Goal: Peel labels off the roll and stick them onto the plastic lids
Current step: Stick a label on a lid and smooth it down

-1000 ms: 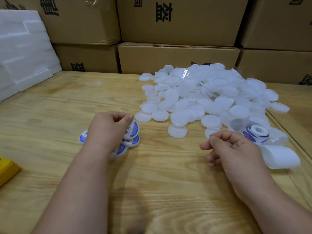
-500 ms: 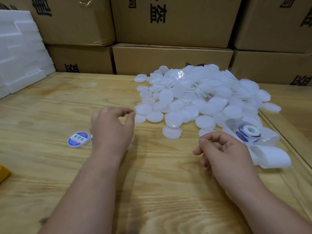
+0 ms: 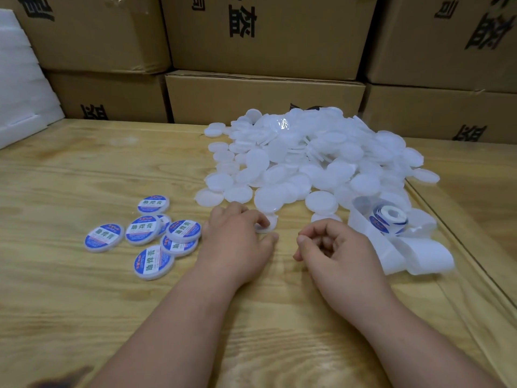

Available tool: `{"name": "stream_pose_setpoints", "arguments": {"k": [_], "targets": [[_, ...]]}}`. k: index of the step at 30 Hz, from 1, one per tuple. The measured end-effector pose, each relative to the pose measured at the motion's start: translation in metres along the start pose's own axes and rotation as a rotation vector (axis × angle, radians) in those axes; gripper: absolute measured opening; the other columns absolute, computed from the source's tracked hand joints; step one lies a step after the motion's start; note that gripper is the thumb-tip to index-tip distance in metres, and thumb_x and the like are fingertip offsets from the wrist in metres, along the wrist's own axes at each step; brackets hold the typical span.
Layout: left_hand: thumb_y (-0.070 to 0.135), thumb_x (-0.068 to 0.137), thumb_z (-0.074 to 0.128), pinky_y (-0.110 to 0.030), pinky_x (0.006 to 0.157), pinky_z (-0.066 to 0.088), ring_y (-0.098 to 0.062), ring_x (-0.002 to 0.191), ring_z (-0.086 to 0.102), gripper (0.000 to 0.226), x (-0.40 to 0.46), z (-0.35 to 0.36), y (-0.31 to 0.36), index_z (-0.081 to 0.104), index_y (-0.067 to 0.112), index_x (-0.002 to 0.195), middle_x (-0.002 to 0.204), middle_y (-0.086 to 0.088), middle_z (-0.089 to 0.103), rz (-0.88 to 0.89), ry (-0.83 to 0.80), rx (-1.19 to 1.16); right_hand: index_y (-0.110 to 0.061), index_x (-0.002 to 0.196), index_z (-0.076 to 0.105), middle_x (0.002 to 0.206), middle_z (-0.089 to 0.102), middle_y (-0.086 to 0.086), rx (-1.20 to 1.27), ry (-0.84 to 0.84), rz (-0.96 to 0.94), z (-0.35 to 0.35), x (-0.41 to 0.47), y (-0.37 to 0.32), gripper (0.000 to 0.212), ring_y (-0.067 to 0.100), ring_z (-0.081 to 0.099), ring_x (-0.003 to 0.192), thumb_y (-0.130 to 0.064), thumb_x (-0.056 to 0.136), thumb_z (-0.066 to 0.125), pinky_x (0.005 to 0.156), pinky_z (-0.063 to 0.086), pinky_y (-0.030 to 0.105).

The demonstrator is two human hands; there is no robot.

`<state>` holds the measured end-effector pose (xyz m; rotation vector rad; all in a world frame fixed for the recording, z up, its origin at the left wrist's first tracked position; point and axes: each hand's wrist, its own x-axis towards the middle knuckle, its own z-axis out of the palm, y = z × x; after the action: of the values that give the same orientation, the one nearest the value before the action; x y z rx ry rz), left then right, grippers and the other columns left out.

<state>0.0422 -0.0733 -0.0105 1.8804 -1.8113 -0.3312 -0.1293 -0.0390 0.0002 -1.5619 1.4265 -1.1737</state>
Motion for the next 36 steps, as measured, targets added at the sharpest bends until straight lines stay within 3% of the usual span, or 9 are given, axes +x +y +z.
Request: {"name": "stream_pose_setpoints", "arguments": {"k": [5, 8, 12, 16, 19, 22, 27, 31, 36], "targets": [[0.047, 0.094, 0.061, -0.038, 0.100, 0.034, -0.017, 0.112, 0.035, 0.014, 0.001, 0.002, 0.001, 0.062, 0.037, 0.085, 0.109, 0.014, 0.045, -0.013, -0.007, -0.035, -0.024, 0.082, 0.068, 0.069, 0.073, -0.010, -0.019, -0.016, -0.029, 0.001, -0.003, -0.004, 0.013, -0.001, 0.056, 0.053, -0.017, 0.092, 0.069, 0.054, 0.041, 0.008], [0.049, 0.094, 0.059, -0.035, 0.105, 0.031, -0.013, 0.121, 0.032, 0.018, 0.001, 0.002, 0.003, 0.059, 0.037, 0.081, 0.123, 0.014, 0.044, 0.030, 0.039, -0.127, -0.028, 0.080, 0.067, 0.065, 0.072, -0.007, -0.006, -0.013, -0.092, 0.000, -0.006, -0.005, 0.016, 0.001, 0.054, 0.050, -0.018, 0.092, 0.070, 0.052, 0.040, 0.009], [0.057, 0.090, 0.059, -0.026, 0.093, 0.032, -0.004, 0.133, 0.043, 0.029, -0.003, -0.001, 0.009, 0.057, 0.032, 0.074, 0.141, 0.016, 0.052, 0.041, 0.097, -0.333, -0.035, 0.086, 0.067, 0.061, 0.066, -0.002, 0.049, 0.147, -0.297, -0.004, -0.011, -0.012, 0.009, 0.013, 0.057, 0.051, -0.027, 0.086, 0.071, 0.052, 0.044, 0.013], [0.069, 0.081, 0.052, -0.030, 0.069, 0.049, -0.002, 0.082, 0.062, 0.036, -0.009, -0.005, 0.015, 0.054, 0.033, 0.082, 0.088, 0.019, 0.071, 0.014, 0.139, -0.508, -0.030, 0.084, 0.066, 0.074, 0.063, -0.013, -0.164, 0.448, -0.469, -0.025, 0.000, -0.012, 0.006, 0.011, 0.057, 0.069, -0.025, 0.086, 0.070, 0.067, 0.045, 0.018], [0.055, 0.085, 0.050, -0.038, 0.066, 0.052, -0.011, 0.071, 0.062, 0.019, -0.014, -0.007, 0.020, 0.050, 0.036, 0.087, 0.077, 0.006, 0.068, 0.057, 0.131, -0.596, -0.021, 0.100, 0.073, 0.100, 0.059, -0.009, -0.457, 0.528, -0.356, -0.042, 0.015, -0.003, 0.020, 0.020, 0.052, 0.100, -0.035, 0.087, 0.074, 0.090, 0.039, 0.034], [0.042, 0.085, 0.042, -0.046, 0.076, 0.055, -0.019, 0.082, 0.068, 0.010, -0.018, -0.008, 0.024, 0.051, 0.041, 0.088, 0.087, 0.011, 0.071, 0.083, 0.079, -0.683, -0.031, 0.113, 0.071, 0.135, 0.051, -0.002, -0.742, 0.458, -0.110, -0.051, 0.022, 0.001, 0.040, 0.021, 0.032, 0.130, -0.057, 0.082, 0.073, 0.107, 0.020, 0.045], [0.034, 0.087, 0.039, -0.034, 0.066, 0.049, -0.016, 0.076, 0.068, 0.021, -0.020, -0.007, 0.025, 0.057, 0.043, 0.092, 0.087, 0.015, 0.070, 0.104, 0.003, -0.702, -0.039, 0.096, 0.071, 0.153, 0.041, 0.000, -0.836, 0.340, 0.020, -0.058, 0.024, 0.001, 0.025, 0.020, 0.022, 0.143, -0.061, 0.085, 0.067, 0.112, 0.008, 0.041], [0.054, 0.090, 0.043, -0.042, 0.073, 0.055, -0.016, 0.077, 0.068, 0.020, -0.020, -0.006, 0.026, 0.059, 0.042, 0.093, 0.084, 0.014, 0.070, 0.132, 0.029, -0.679, -0.033, 0.084, 0.069, 0.143, 0.049, -0.004, -0.796, 0.374, 0.001, -0.061, 0.023, 0.000, 0.005, 0.018, 0.029, 0.135, -0.038, 0.086, 0.069, 0.108, 0.016, 0.040], [0.063, 0.084, 0.051, -0.027, 0.070, 0.048, -0.004, 0.081, 0.065, 0.021, -0.020, -0.005, 0.027, 0.059, 0.045, 0.091, 0.087, 0.020, 0.068, 0.153, 0.032, -0.616, -0.033, 0.074, 0.057, 0.083, 0.060, -0.016, -0.531, 0.420, -0.090, -0.067, 0.017, -0.009, 0.015, 0.007, 0.046, 0.080, -0.023, 0.082, 0.066, 0.081, 0.037, 0.033]]}}
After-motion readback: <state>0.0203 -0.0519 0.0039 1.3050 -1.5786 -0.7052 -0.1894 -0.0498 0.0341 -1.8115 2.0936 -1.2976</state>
